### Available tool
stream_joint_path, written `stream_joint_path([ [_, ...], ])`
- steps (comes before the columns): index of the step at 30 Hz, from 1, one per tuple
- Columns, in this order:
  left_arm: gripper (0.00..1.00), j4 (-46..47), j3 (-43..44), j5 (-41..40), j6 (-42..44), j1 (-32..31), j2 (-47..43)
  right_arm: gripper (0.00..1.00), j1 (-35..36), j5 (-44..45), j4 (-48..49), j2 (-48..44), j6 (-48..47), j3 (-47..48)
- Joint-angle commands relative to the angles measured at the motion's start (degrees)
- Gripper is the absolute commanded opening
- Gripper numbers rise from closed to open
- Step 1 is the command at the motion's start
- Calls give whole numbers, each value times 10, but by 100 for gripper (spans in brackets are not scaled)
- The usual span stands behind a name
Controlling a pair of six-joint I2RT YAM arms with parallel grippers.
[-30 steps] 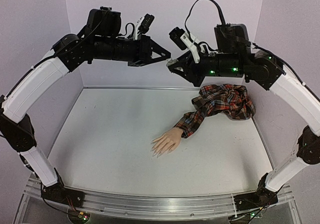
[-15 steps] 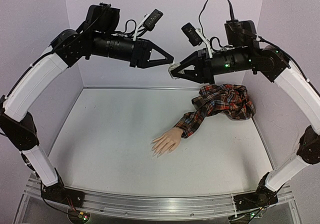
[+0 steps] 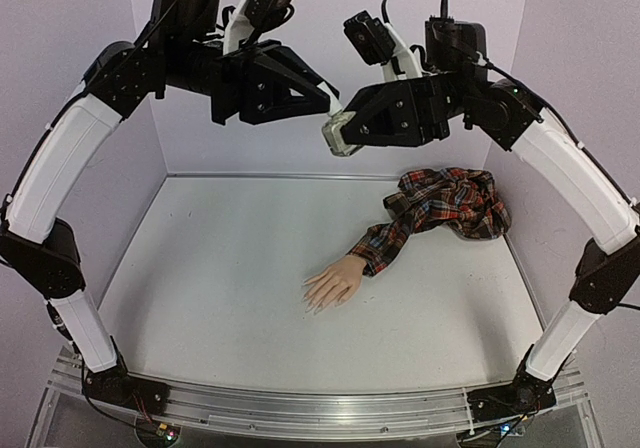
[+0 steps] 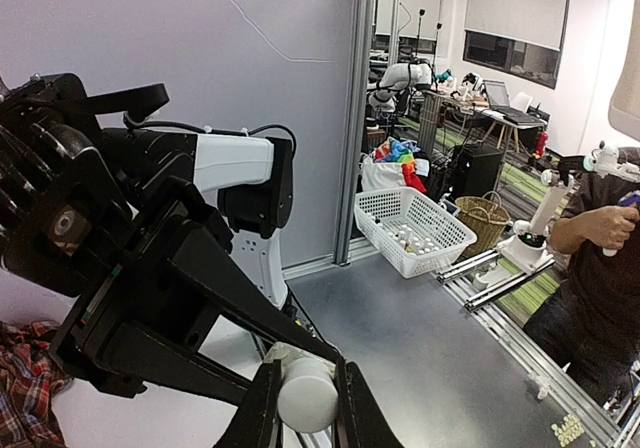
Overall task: Paint the nails
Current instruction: Screw the nail polish bottle cap onto the nail polish bottle.
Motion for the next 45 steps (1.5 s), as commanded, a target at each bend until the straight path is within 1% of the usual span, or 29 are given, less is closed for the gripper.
stream_joint_path([
  [1,35,-62,-78,-45,-14,-27,16,0,-8,44,163,-16,7,27],
  [2,46,-38,-94,-59,-24,-26,3,0,-10,47,163,-19,4,19],
  [4,62,8,-146,-85,-40,-19,-38,0,-12,60,162,-30,-6,-9],
  [7,69,87,-216,-117,-60,-10,-99,0,-17,82,162,-46,-17,-40],
  [11,75,137,-278,-185,-88,-7,-159,0,-25,123,158,-74,-38,-88],
  [13,79,166,-310,-254,-117,-7,-183,0,-26,162,146,-93,-56,-113],
  [16,84,213,-346,-377,-177,-7,-205,0,-25,232,98,-116,-112,-136],
  [19,88,255,-358,-444,-232,-7,-214,0,-17,310,64,-135,-163,-158],
  [22,88,307,-383,-502,-273,-6,-237,0,-3,412,51,-153,-190,-181],
  [25,87,371,-427,-528,-301,-6,-270,0,29,576,34,-168,-232,-199],
  [27,86,406,-445,-533,-325,-6,-278,0,52,663,34,-170,-248,-206],
  [29,84,425,-445,-523,-347,-7,-271,0,73,746,36,-162,-256,-201],
  [30,83,427,-440,-523,-356,-6,-264,0,82,773,38,-156,-262,-196],
  [32,82,425,-435,-542,-373,-6,-255,0,98,833,38,-142,-271,-185],
  [35,79,413,-422,-561,-396,-6,-239,0,109,885,38,-126,-274,-162],
  [37,77,400,-413,-580,-407,-6,-229,0,113,903,37,-114,-275,-148],
  [40,75,407,-413,-587,-417,-6,-220,0,118,923,33,-102,-281,-134],
  [45,64,398,-387,-579,-420,-6,-194,0,123,949,24,-84,-288,-112],
])
